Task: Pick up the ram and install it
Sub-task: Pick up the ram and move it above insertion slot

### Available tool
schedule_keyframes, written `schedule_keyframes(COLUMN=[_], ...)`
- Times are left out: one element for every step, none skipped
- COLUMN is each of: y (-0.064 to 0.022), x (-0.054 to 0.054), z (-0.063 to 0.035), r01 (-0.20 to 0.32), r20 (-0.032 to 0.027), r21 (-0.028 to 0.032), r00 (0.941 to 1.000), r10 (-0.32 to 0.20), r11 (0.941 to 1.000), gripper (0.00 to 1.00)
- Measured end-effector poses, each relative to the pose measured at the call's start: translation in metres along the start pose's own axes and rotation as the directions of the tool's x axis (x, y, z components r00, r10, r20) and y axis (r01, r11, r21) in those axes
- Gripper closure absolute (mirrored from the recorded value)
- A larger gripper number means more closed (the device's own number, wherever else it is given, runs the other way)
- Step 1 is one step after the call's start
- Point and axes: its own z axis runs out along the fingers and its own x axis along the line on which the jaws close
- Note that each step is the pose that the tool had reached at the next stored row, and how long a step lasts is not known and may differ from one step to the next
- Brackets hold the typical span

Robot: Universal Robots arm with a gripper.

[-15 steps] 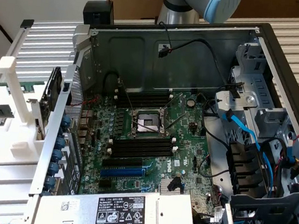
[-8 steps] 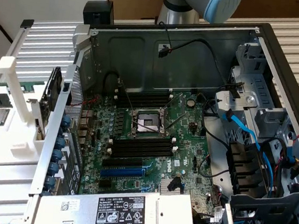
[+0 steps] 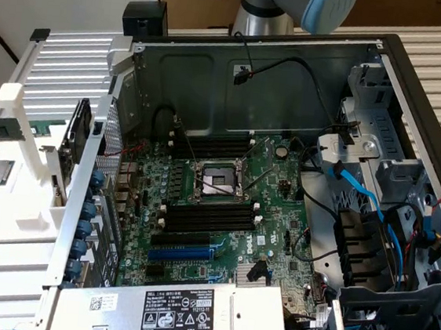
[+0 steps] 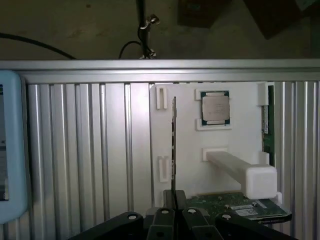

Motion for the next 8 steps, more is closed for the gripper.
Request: schedule_keyframes(y=[0.0000,-0.0001,0.0000,-0.0001,-0.0003,-0.0023,-0.0047,-0.0076], x=[0.0000,0.0000,0.0000,-0.0003,-0.0008,-0.0013,-0.0020,-0.0025], z=[0.0000,0.0000,0.0000,0.0000,0.0000,-0.0009,-0.0038,-0.0079], r01=[0.000,0.001,0.001,0.001,0.001,0.001,0.001,0.001], r20=[0.0001,0.0002,0.0002,0.0003,-0.0026,-0.0044,-0.0054,-0.0054], r21=[0.0025,0.0025,0.0026,0.0026,0.0027,0.0027,0.0025,0.0025], r00=[1.0000,1.0000,1.0000,1.0000,1.0000,1.0000,1.0000,1.0000], r10=[0.000,-0.001,-0.001,-0.001,-0.001,-0.001,-0.001,-0.001], r11=[1.0000,1.0000,1.0000,1.0000,1.0000,1.0000,1.0000,1.0000], gripper=[0.88,0.88,0.88,0.88,0.88,0.88,0.88,0.88])
